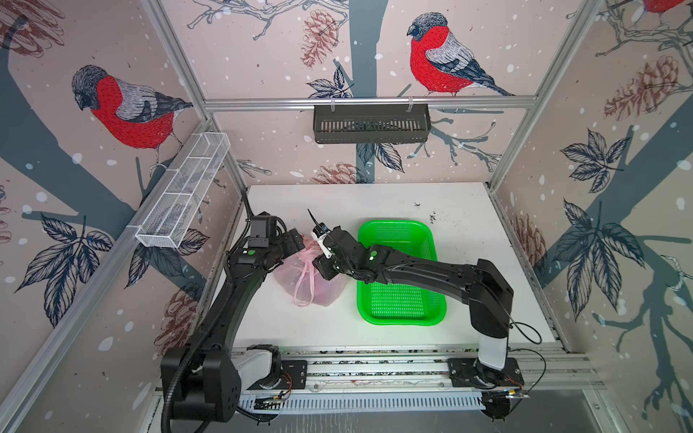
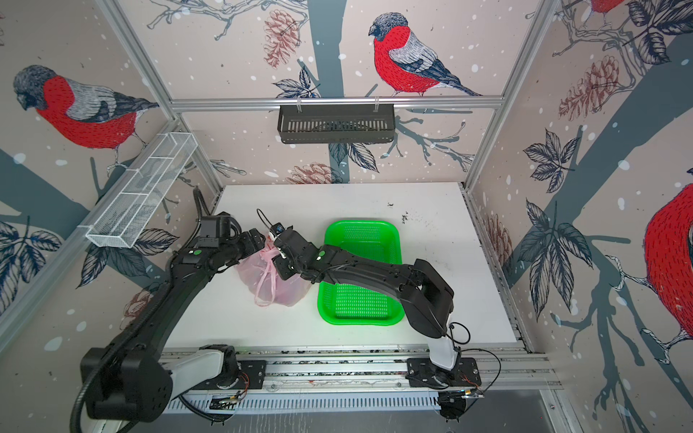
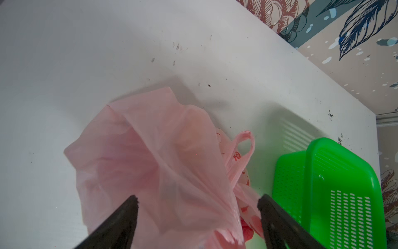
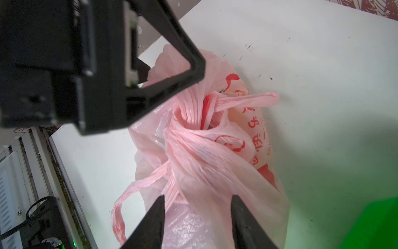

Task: Untie the knot of the plastic bag and take out the fruit
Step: Untie the plastic bag at the center of the table.

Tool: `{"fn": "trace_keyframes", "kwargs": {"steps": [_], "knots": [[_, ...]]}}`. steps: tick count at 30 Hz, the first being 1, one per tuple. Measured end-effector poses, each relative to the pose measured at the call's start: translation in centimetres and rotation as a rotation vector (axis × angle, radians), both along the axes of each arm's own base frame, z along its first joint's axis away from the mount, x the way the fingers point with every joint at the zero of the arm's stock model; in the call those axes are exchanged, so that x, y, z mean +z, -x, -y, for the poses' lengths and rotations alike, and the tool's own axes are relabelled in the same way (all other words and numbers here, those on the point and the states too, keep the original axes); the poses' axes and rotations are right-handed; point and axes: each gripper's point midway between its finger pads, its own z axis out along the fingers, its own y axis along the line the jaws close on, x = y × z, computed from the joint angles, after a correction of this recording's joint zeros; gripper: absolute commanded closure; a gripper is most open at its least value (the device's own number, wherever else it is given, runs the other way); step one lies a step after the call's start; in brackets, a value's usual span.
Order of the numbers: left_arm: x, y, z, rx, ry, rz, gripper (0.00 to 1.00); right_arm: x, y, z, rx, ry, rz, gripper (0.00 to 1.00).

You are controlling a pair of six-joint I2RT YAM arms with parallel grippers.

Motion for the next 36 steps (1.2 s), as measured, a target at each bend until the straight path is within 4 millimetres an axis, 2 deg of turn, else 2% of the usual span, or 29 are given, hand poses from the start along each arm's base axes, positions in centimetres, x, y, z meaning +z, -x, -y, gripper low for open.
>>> {"fn": "trace_keyframes", "kwargs": {"steps": [2, 5, 7, 10, 13, 20, 24, 29, 33, 36], "knots": [[-0.8, -0.7, 0.0, -0.007, -0.007, -0.02, 0.2, -0.5, -0.2, -0.5, 0.013, 0.015, 0.009, 0.54], [-2.4, -1.4, 0.0, -0.012, -0.022, -0.068, 0.34, -0.9, -0.4, -1.1, 0.015, 0.023, 0.012, 0.71], [-3.5, -1.8, -0.1, -0.016, -0.034, -0.101, 0.54, -1.0, -0.6, -1.1, 0.012, 0.03, 0.017, 0.83], [-4.4, -1.9, -0.2, -0.024, -0.048, -0.123, 0.85, -0.9, -0.6, -1.0, 0.009, 0.032, 0.026, 0.9], [-4.2, -2.2, -0.5, -0.012, -0.061, -0.108, 0.98, -0.7, -0.4, -0.2, 0.009, 0.039, 0.035, 0.93], [-2.1, -2.4, -1.5, 0.068, -0.068, -0.027, 1.0, 0.2, 0.0, 2.9, -0.045, 0.029, 0.045, 0.95], [-1.0, -1.7, -2.2, 0.126, -0.064, 0.041, 1.0, -0.8, -0.1, 5.3, -0.105, 0.023, 0.014, 0.95], [-0.1, -0.7, -3.4, 0.207, -0.055, 0.113, 1.0, -2.3, -0.3, 7.3, -0.172, 0.032, -0.023, 0.94], [0.8, -0.6, -4.0, 0.257, -0.036, 0.152, 0.93, -2.9, 0.0, 8.0, -0.194, 0.036, -0.045, 0.88], [1.0, -0.6, -4.3, 0.277, -0.025, 0.163, 0.78, -2.6, 0.0, 8.1, -0.208, 0.025, -0.051, 0.75]]}}
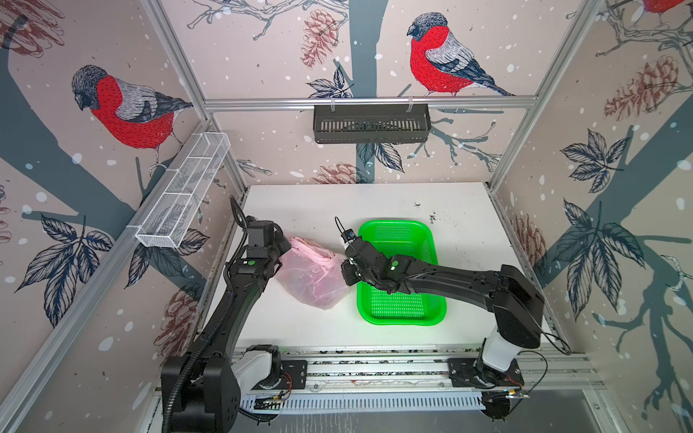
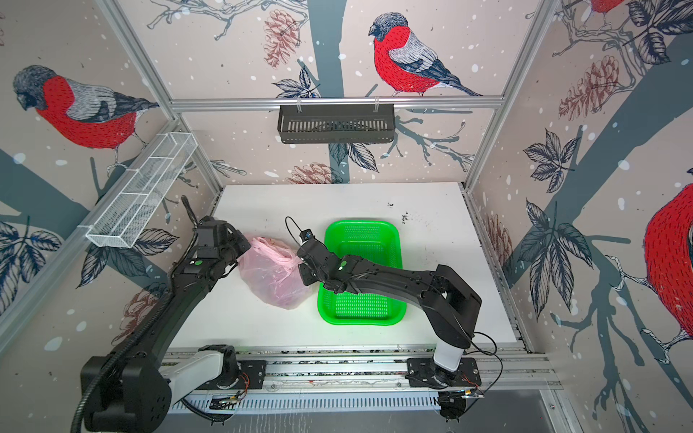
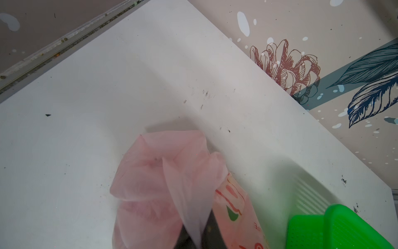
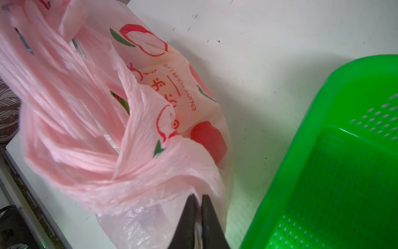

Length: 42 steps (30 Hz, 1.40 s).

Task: Untie the knot of the plastic bag and take out the fruit
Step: Untie the plastic bag at the center of the table.

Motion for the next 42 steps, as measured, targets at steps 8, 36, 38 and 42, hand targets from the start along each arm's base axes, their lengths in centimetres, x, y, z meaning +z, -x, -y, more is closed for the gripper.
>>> {"fn": "trace_keyframes", "kwargs": {"steps": [8, 36, 38, 42], "knots": [[1.3, -0.2, 0.8, -0.035, 0.03, 0.038, 0.53, 2.2, 1.2, -1.8, 0.05, -0.014, 0.053, 0.41], [2.1, 1.1, 1.1, -0.129, -0.051, 0.005, 0.21, 4.9, -3.0, -6.2, 0.046, 0.105, 0.301, 0.69], [2.0, 0.7, 1.3, -0.148, -0.065, -0.008, 0.18, 5.1, -2.8, -6.2, 0.051, 0.099, 0.299, 0.71], [1.6, 0.2, 1.9, -0.219, -0.094, -0.041, 0.11, 5.5, -2.7, -6.4, 0.061, 0.078, 0.293, 0.73]]}}
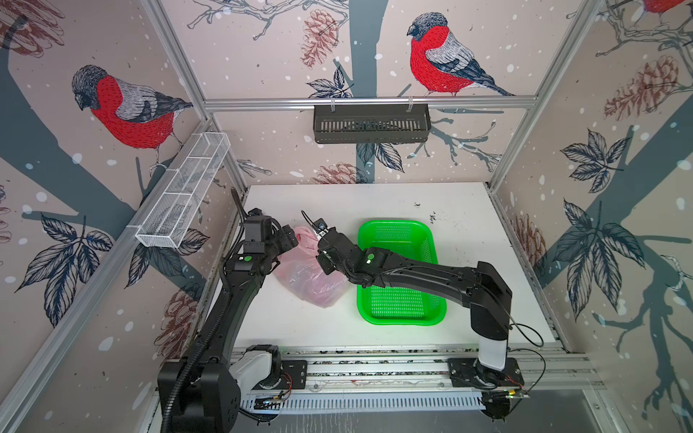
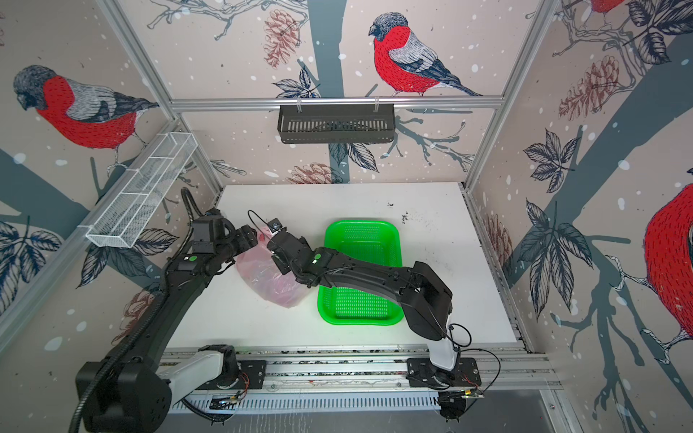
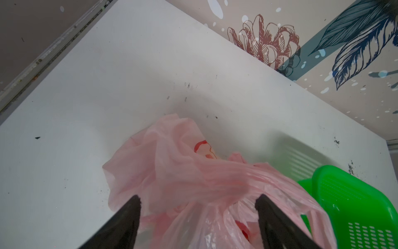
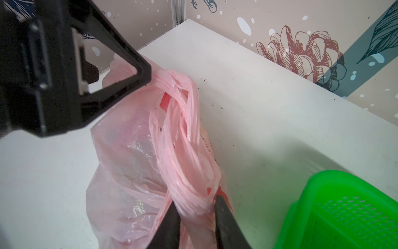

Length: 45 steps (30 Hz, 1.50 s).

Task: Untie the knot of the plastic bag and take out the fruit
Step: Untie the plastic bag at the center of the table.

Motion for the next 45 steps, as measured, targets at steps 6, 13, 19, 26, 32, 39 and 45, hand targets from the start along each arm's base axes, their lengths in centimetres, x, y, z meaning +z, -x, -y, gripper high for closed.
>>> {"fn": "trace_keyframes", "kwargs": {"steps": [6, 13, 19, 26, 32, 39, 45], "knots": [[-0.7, 0.1, 0.1, -0.073, -0.071, -0.063, 0.08, 0.0, 0.0, -0.1, 0.003, -0.02, -0.019, 0.75], [-1.7, 0.4, 0.1, -0.111, -0.108, -0.114, 0.06, 0.6, 0.3, -0.3, 0.017, -0.047, -0.023, 0.76], [-3.0, -0.1, 0.3, -0.124, -0.111, -0.138, 0.04, 1.1, 0.6, -0.4, 0.032, -0.071, -0.027, 0.77], [-2.2, -1.5, 0.6, -0.117, -0.082, -0.081, 0.03, 0.8, 1.7, -0.3, 0.06, -0.075, -0.044, 0.78], [-1.4, -2.6, 0.0, -0.046, -0.058, -0.025, 0.03, 0.5, 2.9, 0.2, 0.084, -0.082, -0.055, 0.79], [-1.5, -4.3, -1.2, 0.07, -0.039, 0.013, 0.03, 1.0, 3.6, 1.5, 0.079, -0.105, -0.059, 0.83], [-0.3, -6.2, -2.0, 0.129, -0.036, 0.054, 0.03, 1.4, 4.3, 2.9, 0.069, -0.134, -0.066, 0.88]]}}
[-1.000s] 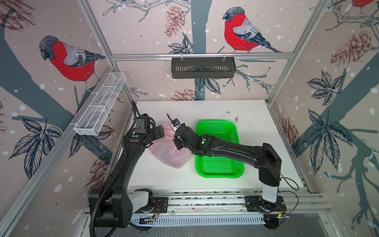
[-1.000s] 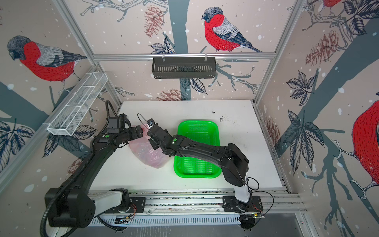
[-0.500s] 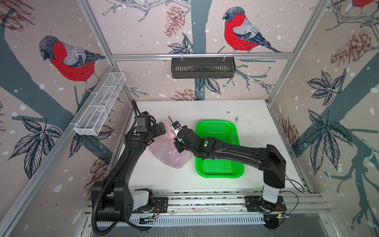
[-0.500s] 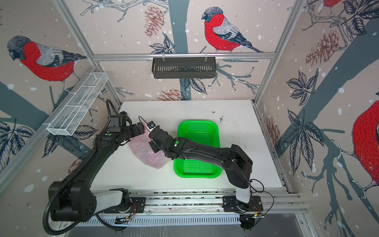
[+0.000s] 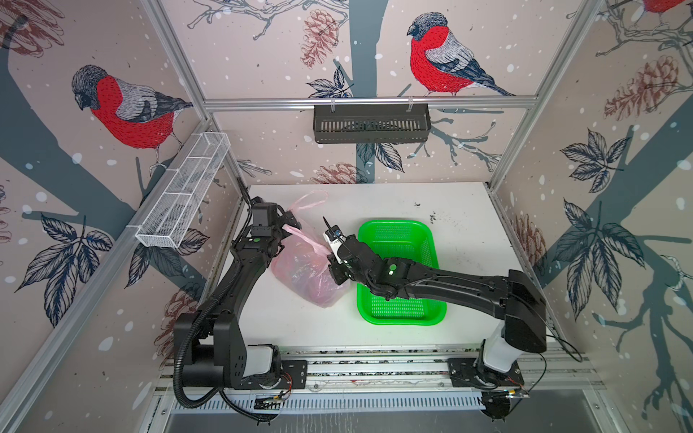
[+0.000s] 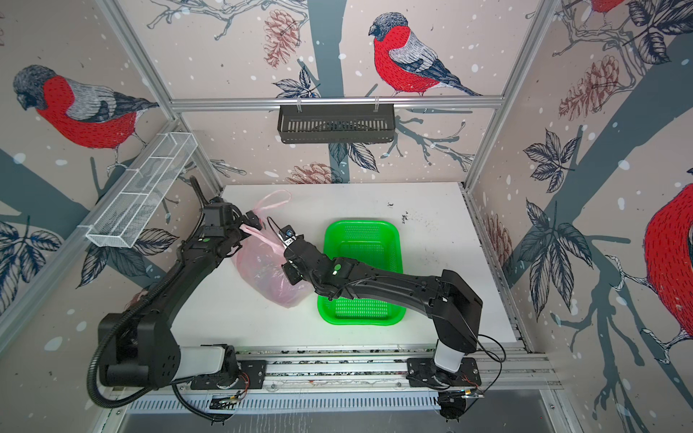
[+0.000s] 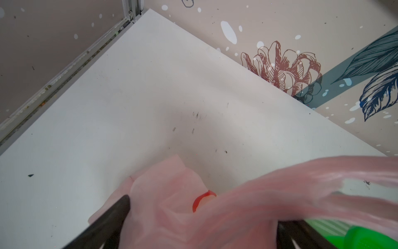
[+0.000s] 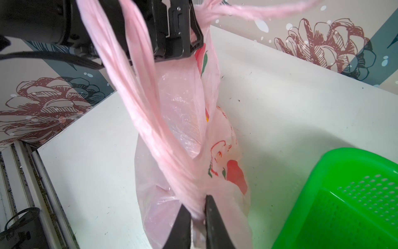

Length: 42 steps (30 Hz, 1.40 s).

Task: Untie the knot of the plastic bag and take out the fruit
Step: Untie the plastic bag at the center of the table, then rotate the plastic bag at the middle-left of the table.

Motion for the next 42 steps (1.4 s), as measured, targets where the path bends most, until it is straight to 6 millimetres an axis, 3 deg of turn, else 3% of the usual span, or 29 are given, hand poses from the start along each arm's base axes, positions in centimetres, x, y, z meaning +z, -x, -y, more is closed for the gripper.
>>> {"fn": "trace_keyframes", "kwargs": {"steps": [11, 16, 19, 22, 28, 34, 37, 42], "knots": [[3.7, -3.6, -0.9, 0.023, -0.008, 0.088, 0.03, -0.4, 1.6, 1.3, 0.026, -0.002, -0.021, 0.91], [5.1, -4.8, -1.5, 0.028, -0.009, 0.107, 0.03, 0.0, 2.0, 2.0, 0.021, -0.02, -0.032, 0.85], [5.9, -4.8, -0.9, -0.016, -0.005, 0.11, 0.03, 0.1, 2.1, 2.2, 0.02, -0.024, -0.034, 0.8], [6.0, -4.0, 0.0, -0.067, 0.012, 0.091, 0.03, 0.0, 2.1, 2.2, 0.017, -0.026, -0.036, 0.68], [6.1, 0.2, 1.2, -0.134, 0.036, 0.069, 0.03, 0.2, 2.0, 2.1, 0.007, -0.041, -0.044, 0.62], [9.4, 3.8, 1.6, -0.152, 0.041, 0.14, 0.03, 1.1, 1.6, 2.1, 0.002, -0.051, -0.031, 0.51], [9.6, 4.6, 1.5, -0.158, 0.029, 0.134, 0.03, 1.5, 1.4, 1.8, 0.008, -0.049, -0.015, 0.48], [8.2, 4.5, 1.6, -0.165, 0.024, 0.076, 0.03, 1.6, 0.4, 0.4, 0.009, -0.032, 0.008, 0.44]]}}
